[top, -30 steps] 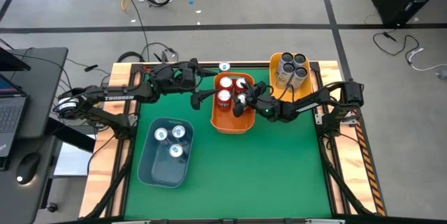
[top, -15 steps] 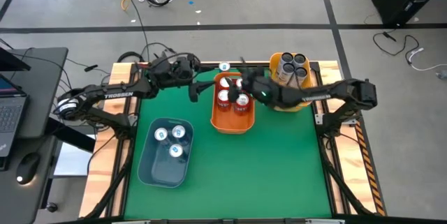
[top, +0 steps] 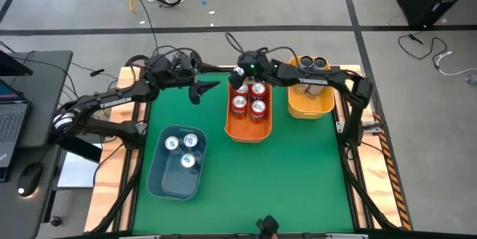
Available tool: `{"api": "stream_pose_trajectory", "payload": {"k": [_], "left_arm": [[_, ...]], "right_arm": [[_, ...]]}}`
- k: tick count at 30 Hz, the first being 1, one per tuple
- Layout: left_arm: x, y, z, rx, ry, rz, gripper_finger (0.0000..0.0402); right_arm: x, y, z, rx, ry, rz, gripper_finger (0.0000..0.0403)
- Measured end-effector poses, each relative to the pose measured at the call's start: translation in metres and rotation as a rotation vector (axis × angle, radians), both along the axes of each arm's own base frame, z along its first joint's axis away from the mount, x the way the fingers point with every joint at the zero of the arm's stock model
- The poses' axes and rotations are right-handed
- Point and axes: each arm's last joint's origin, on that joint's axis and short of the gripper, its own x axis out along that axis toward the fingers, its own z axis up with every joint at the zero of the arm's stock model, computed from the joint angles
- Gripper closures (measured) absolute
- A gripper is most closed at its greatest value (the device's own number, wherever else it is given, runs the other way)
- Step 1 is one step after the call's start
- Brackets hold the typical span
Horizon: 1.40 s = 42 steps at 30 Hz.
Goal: Sort soda cans
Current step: Put the blue soda can into the blue bin
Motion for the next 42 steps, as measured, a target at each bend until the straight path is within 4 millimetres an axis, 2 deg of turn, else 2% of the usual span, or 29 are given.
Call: {"api": "stream_pose_trajectory", "payload": {"k": [3,8,14,20,29,32,35,39,42], "left_arm": [[-0.015,0.0,0.009,0.006,-0.003,0.009,0.0119],[-0.04,-0.007,0.022,0.034,0.005,0.032,0.012],[-0.068,-0.021,0.036,0.083,0.006,0.07,0.012],[-0.089,-0.037,0.04,0.085,0.032,0.078,0.0131],[-0.114,-0.055,0.041,0.134,0.073,0.139,0.0175],[-0.121,-0.06,0.041,0.138,0.078,0.143,0.0193],[-0.129,-0.068,0.043,0.152,0.063,0.142,0.0213],[-0.142,-0.081,0.045,0.16,0.058,0.105,0.0248],[-0.154,-0.092,0.05,0.146,0.08,0.064,0.0282]], "right_arm": [[0.003,-0.012,-0.013,0.026,0.042,-0.021,0.005],[0.004,-0.022,-0.041,0.073,0.134,-0.039,0.005],[0.005,-0.026,-0.043,0.087,0.124,-0.026,0.006],[0.005,-0.032,-0.045,0.149,0.073,0.051,0.009],[0.008,-0.034,-0.045,0.125,0.032,0.063,0.0177],[0.009,-0.034,-0.035,0.101,0.024,0.075,0.0177],[0.01,-0.033,-0.011,0.068,0.013,0.098,0.0177],[0.01,-0.02,0.039,0.01,-0.006,0.148,0.0177],[0.009,0.003,0.079,-0.045,-0.032,0.214,0.0177]]}}
